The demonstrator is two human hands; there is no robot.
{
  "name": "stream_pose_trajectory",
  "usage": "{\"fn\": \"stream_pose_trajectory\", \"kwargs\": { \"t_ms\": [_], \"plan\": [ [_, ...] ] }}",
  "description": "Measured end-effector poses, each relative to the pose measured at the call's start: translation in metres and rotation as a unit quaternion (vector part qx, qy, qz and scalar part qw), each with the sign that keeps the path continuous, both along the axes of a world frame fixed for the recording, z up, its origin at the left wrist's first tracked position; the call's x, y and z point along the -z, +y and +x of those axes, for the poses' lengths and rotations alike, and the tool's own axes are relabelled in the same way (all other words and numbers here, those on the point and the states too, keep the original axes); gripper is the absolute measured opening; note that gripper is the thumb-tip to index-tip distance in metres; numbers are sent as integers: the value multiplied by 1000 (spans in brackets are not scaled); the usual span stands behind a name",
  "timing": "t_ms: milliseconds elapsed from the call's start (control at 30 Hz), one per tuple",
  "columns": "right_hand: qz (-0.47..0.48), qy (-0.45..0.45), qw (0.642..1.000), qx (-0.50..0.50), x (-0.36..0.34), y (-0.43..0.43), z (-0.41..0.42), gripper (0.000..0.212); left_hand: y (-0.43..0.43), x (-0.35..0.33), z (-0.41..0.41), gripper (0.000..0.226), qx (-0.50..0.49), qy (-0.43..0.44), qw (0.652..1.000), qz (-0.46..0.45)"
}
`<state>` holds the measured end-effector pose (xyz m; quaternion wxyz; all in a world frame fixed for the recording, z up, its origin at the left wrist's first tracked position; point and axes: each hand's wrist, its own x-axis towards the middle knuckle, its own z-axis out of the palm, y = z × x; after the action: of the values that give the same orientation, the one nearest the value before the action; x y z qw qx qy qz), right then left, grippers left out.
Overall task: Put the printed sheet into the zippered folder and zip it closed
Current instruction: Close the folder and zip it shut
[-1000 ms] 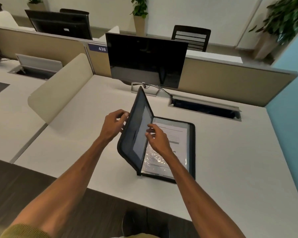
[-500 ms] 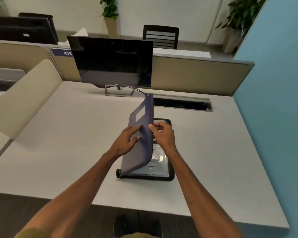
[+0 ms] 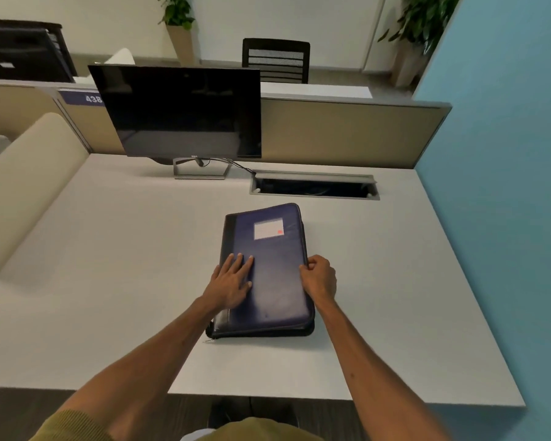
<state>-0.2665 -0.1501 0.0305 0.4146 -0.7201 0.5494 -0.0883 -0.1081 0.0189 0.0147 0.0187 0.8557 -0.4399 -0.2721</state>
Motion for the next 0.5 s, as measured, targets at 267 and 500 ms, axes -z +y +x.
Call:
{"fn": "stream_pose_trajectory", "kwargs": {
  "t_ms": [267, 500],
  "plan": [
    [-59, 39, 994, -83, 22, 16, 5, 59, -1, 12, 2, 77, 32, 5, 999, 33],
    [-89, 159, 880, -438, 39, 30, 26, 97, 0, 26, 7, 76, 39, -7, 999, 23]
  ]
}}
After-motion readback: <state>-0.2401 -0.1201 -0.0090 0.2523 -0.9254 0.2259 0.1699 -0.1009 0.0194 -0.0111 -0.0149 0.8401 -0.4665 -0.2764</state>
